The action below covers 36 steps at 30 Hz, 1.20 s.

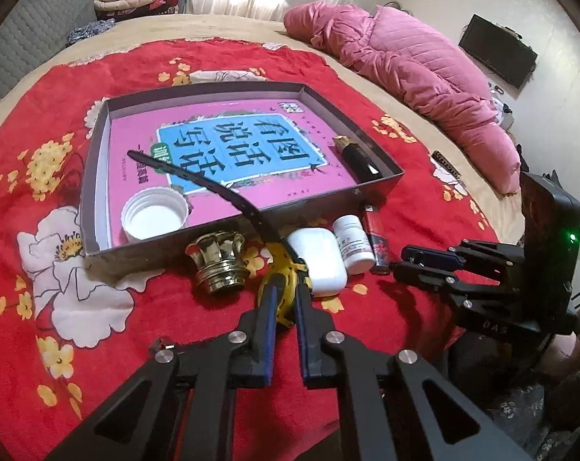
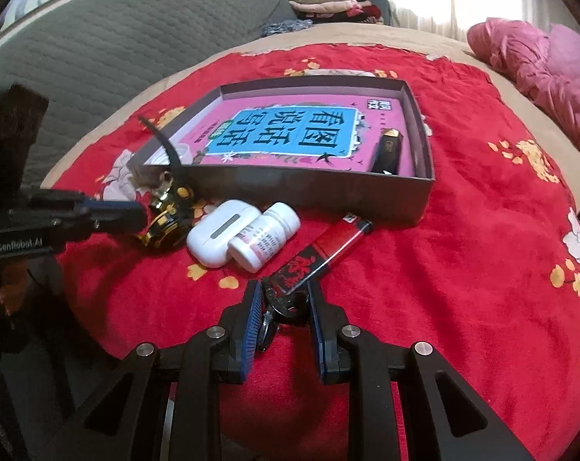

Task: Organize rigid objects
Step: 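Lift the watch with the left gripper while the right gripper carries the clip over the box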

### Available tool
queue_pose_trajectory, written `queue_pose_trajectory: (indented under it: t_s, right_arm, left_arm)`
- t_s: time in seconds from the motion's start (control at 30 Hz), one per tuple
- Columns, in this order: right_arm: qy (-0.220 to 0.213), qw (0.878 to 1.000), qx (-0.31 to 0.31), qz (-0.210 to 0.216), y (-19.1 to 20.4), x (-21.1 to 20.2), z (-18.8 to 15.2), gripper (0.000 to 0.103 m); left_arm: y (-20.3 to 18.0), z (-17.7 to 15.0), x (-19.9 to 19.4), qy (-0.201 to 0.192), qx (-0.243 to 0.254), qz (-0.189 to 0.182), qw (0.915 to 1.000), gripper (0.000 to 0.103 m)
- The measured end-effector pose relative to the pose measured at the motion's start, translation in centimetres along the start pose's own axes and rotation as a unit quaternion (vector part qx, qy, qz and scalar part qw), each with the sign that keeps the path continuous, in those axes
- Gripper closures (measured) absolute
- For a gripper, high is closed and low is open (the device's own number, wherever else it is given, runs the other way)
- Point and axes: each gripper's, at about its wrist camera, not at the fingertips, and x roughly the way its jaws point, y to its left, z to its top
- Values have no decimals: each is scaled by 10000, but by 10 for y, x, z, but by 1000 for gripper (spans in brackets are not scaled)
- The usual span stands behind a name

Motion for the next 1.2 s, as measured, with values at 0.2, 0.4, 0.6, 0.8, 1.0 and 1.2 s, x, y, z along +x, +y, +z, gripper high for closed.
queue_pose_trajectory:
  t_s: [0.2, 0.4, 0.6, 0.8, 1.0, 1.2]
  right_arm:
    - [-63, 9999, 96, 52, -2, -3, 0, 79]
    - [-120, 9998, 116, 103, -1, -4, 1, 79]
    - [-246, 9996, 129, 111, 0, -7, 3, 79]
    - [-349, 9992, 171, 86, 2, -8, 8, 79]
    - [-433, 9986, 292, 71, -1, -8, 10, 79]
    - [-556, 9971, 512, 74, -7, -12, 14, 79]
  left_arm:
    - [-11, 1, -3, -45, 160, -72, 9998, 93]
    - [-20, -1, 7, 118, 401, 230, 9989, 69]
    - [-22, -1, 15, 177, 431, 340, 9983, 55]
    - [-22, 1, 26, 191, 456, 612, 9969, 56]
    - [-22, -1, 42, 360, 588, 859, 9939, 71]
    - [-18, 0, 39, 268, 521, 692, 9959, 74]
